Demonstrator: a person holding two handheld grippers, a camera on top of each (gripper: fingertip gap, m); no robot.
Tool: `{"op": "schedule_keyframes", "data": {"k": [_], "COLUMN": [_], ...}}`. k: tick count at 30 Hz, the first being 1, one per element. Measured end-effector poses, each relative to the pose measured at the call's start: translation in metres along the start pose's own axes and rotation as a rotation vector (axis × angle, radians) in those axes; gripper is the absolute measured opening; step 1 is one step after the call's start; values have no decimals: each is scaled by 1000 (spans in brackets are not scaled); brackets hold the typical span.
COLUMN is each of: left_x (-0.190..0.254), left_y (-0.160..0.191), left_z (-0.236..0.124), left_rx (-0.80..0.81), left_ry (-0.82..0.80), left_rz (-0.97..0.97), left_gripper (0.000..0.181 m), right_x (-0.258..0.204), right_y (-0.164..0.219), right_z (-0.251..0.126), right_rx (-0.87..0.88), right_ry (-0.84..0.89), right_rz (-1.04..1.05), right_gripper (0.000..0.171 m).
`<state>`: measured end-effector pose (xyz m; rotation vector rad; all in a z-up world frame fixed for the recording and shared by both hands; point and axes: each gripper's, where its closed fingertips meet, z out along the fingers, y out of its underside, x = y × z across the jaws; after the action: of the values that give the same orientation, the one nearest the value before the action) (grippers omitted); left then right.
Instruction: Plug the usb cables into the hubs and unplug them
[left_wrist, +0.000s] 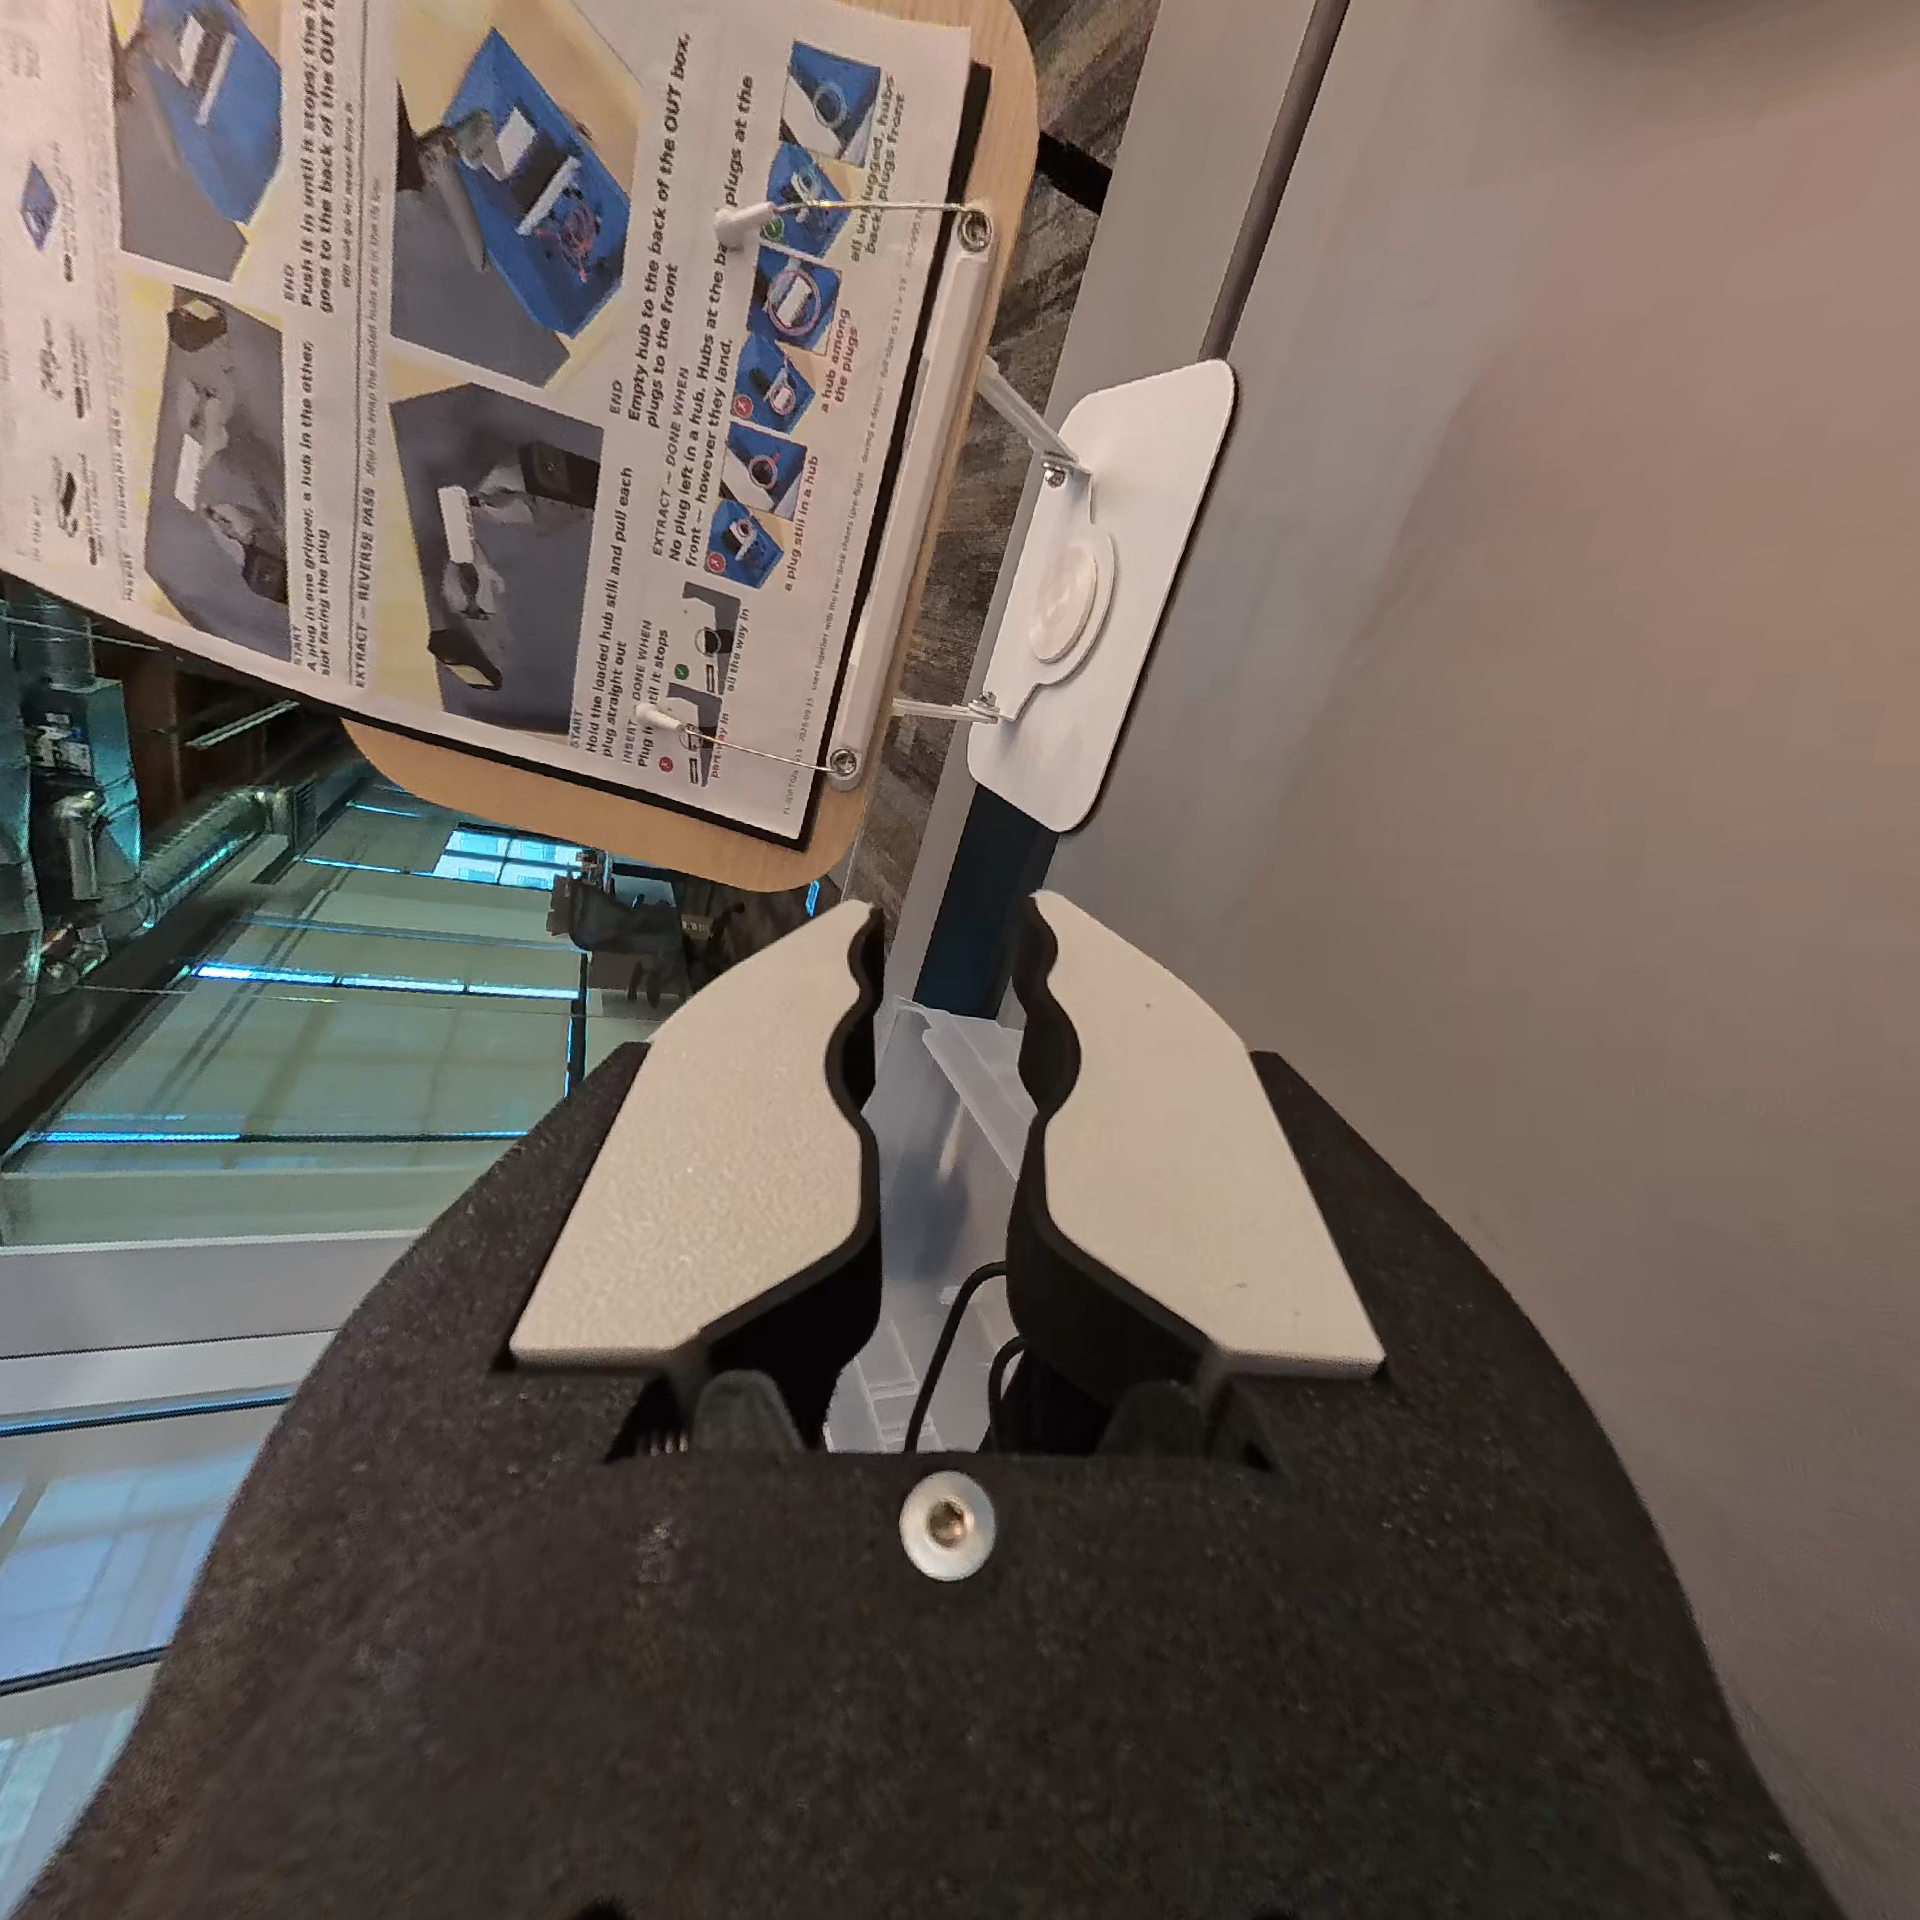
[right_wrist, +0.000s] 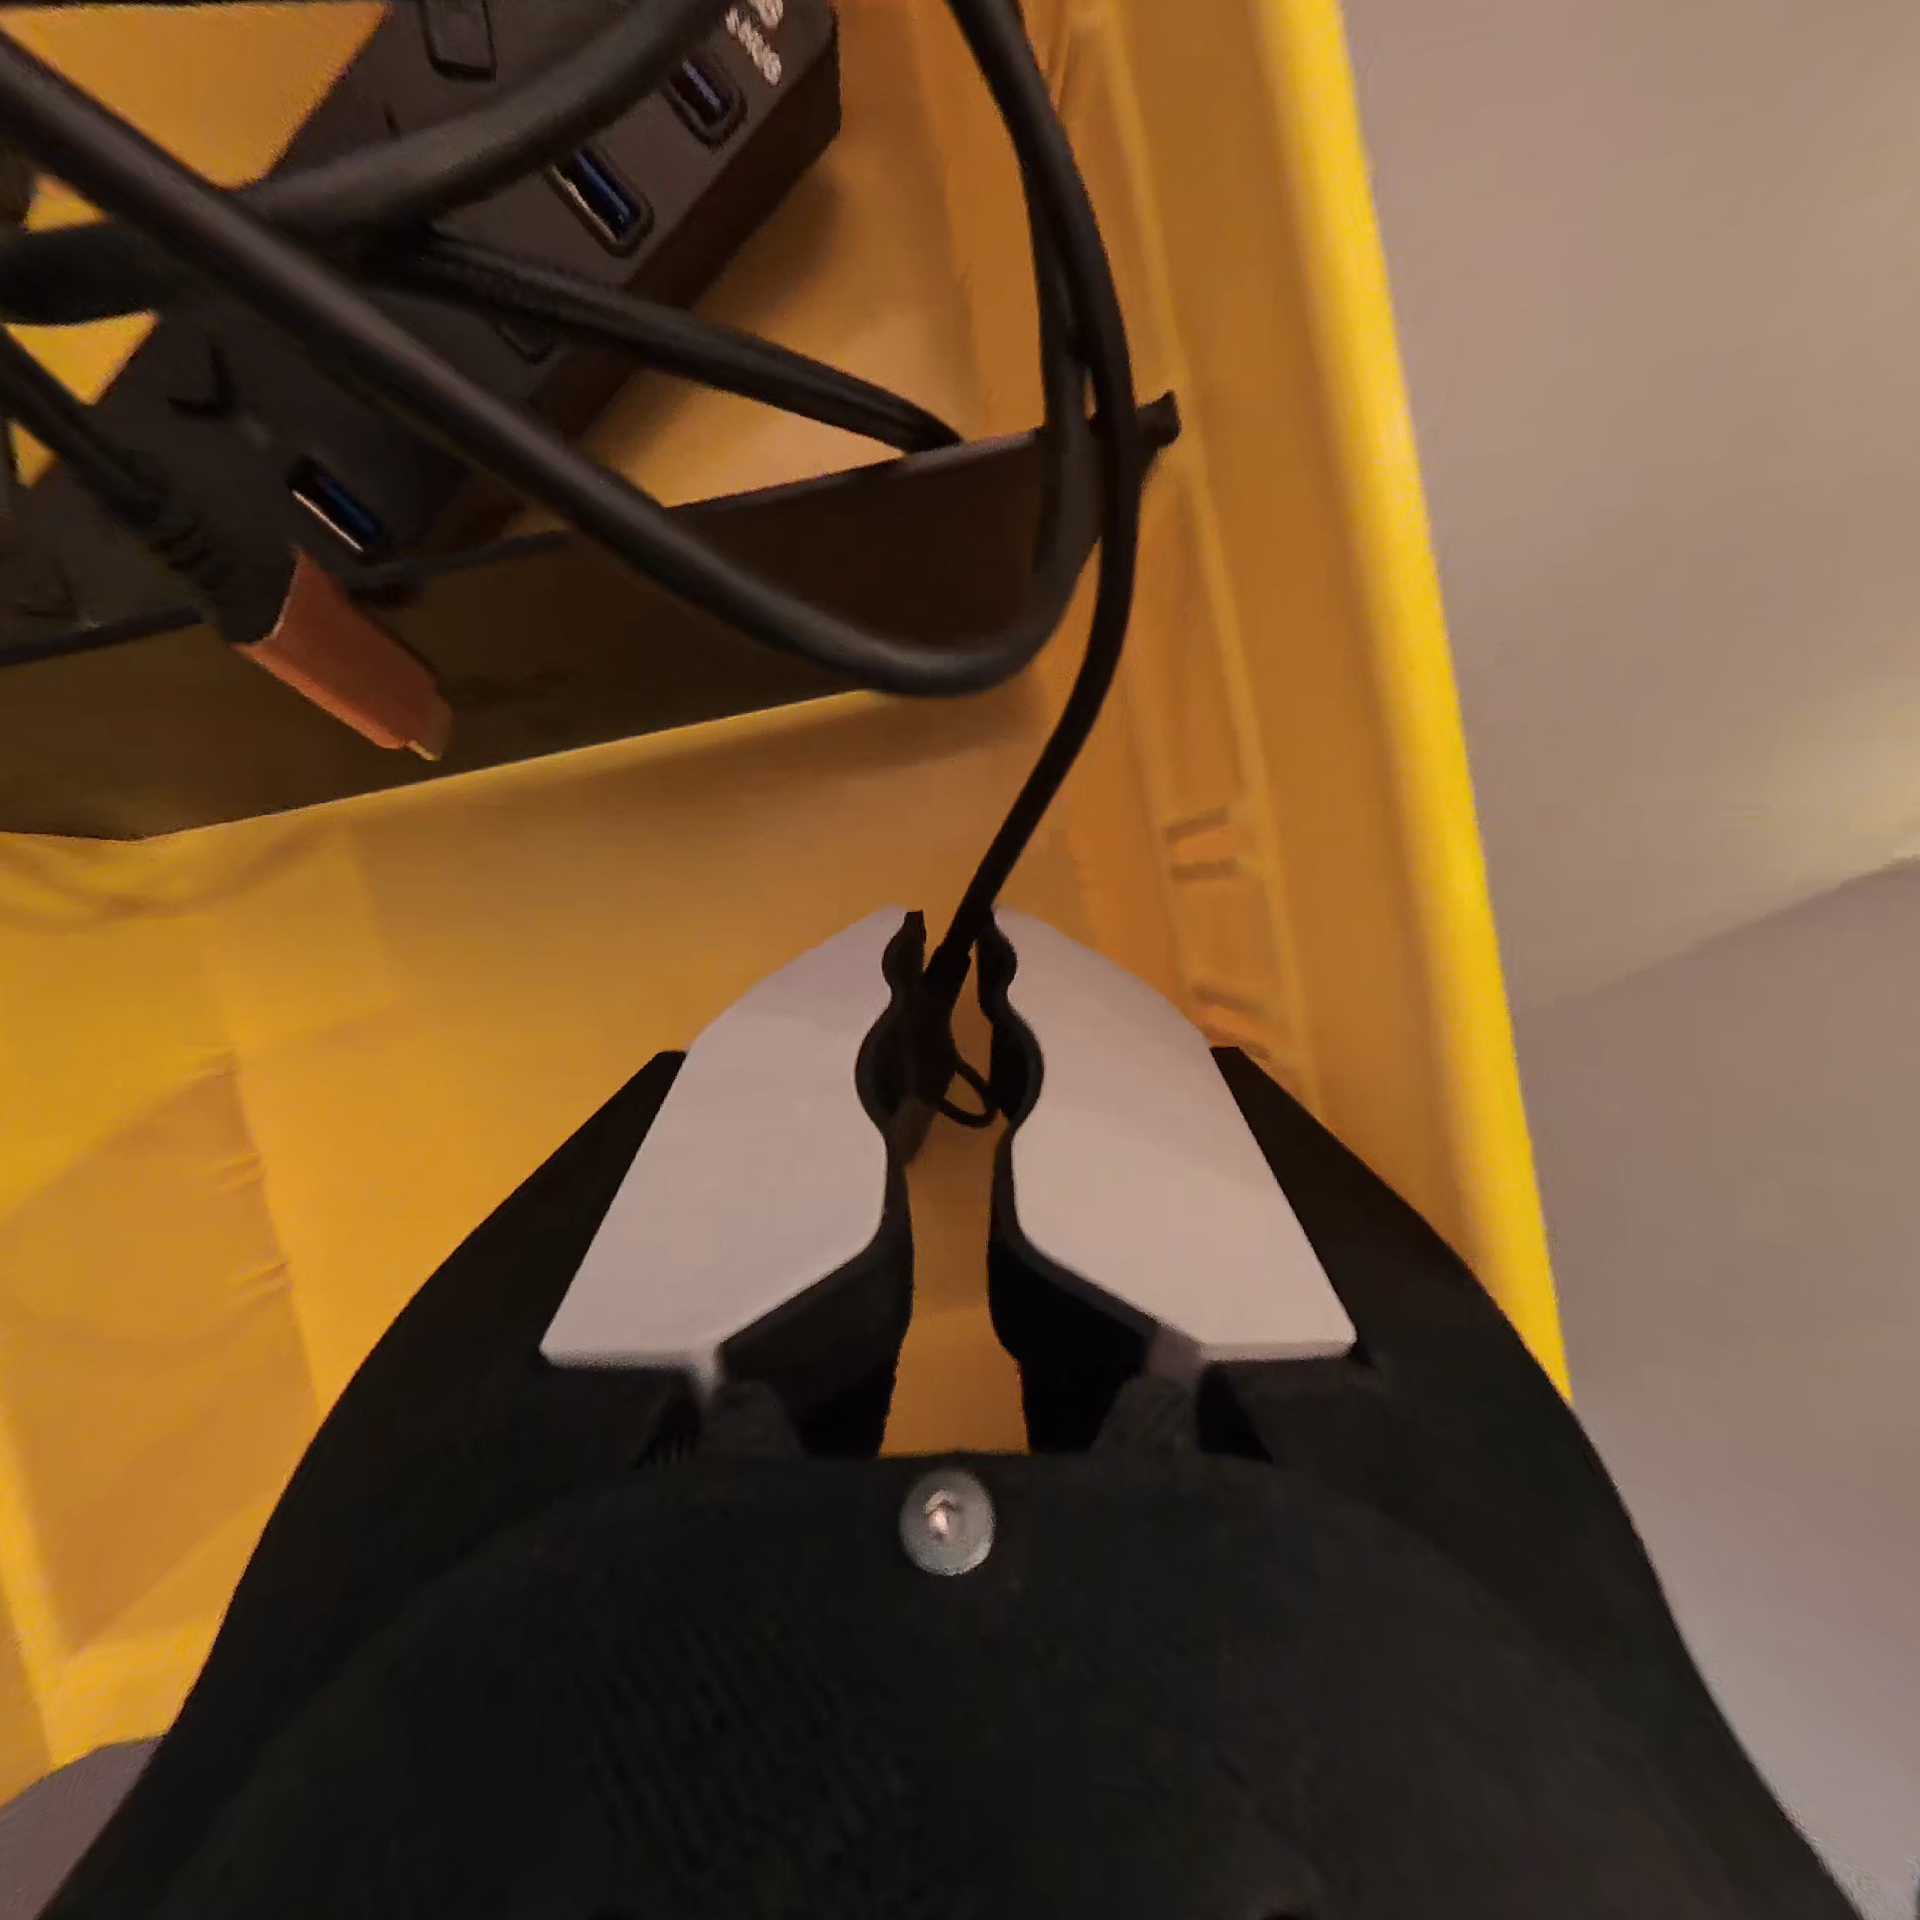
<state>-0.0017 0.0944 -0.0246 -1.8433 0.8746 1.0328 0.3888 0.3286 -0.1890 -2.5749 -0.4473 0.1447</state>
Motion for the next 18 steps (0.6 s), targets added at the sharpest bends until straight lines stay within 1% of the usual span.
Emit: {"op": "schedule_keyframes", "data": {"k": [3,7,11,18], "left_x": [-4,-9,-12,-16], "left_y": [-2,-3,-2,-2], "left_z": [-5,-8,-11,-14], "left_rx": [13,21,20,23], "left_ry": [-12,-25,-32,-40], "left_rz": [-2,-9,-8,-14], "left_gripper": [23,23,23,22], "right_x": [-2,-10,-8,2], "right_y": [-12,-41,-58,-83], "right_z": [-16,-59,-84,-97], "right_rx": [110,282,294,234], "right_ry": [-61,-204,-204,-80], "right_rz": [38,104,68,-50], "right_gripper": [8,7,7,8]}}
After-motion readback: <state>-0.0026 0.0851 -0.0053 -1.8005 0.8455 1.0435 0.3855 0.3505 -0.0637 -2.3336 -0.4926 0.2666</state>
